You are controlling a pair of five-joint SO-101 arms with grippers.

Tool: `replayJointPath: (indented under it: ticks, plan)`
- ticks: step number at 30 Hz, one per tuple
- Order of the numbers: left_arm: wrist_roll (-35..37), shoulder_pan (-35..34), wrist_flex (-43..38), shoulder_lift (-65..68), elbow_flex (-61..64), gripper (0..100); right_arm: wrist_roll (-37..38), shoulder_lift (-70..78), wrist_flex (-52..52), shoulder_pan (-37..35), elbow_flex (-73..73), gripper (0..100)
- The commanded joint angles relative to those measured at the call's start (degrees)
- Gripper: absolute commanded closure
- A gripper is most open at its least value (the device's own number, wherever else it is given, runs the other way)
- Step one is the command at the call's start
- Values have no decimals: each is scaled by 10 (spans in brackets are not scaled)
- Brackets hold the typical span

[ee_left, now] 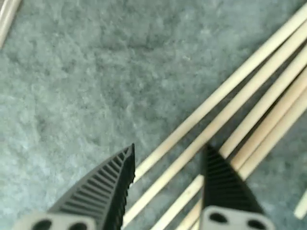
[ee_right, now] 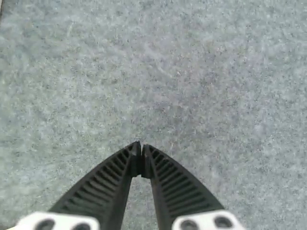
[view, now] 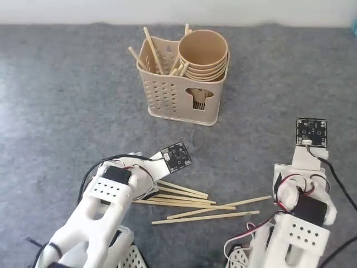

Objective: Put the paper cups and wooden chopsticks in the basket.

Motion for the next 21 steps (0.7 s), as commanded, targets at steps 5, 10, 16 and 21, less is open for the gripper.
replayJointPath:
  ticks: [5,10,16,21]
  plan:
    - [20,72,-18,2,24,984,-8,-12,-6,-3,-9,990]
    - [20,71,-1,2,24,987,-8,-12,4,-5,-9,990]
    - [22,71,0,-2,24,987,-8,-12,7,-3,-18,990]
    - [23,76,53,-3,-7,984,-8,-12,7,-4,-18,990]
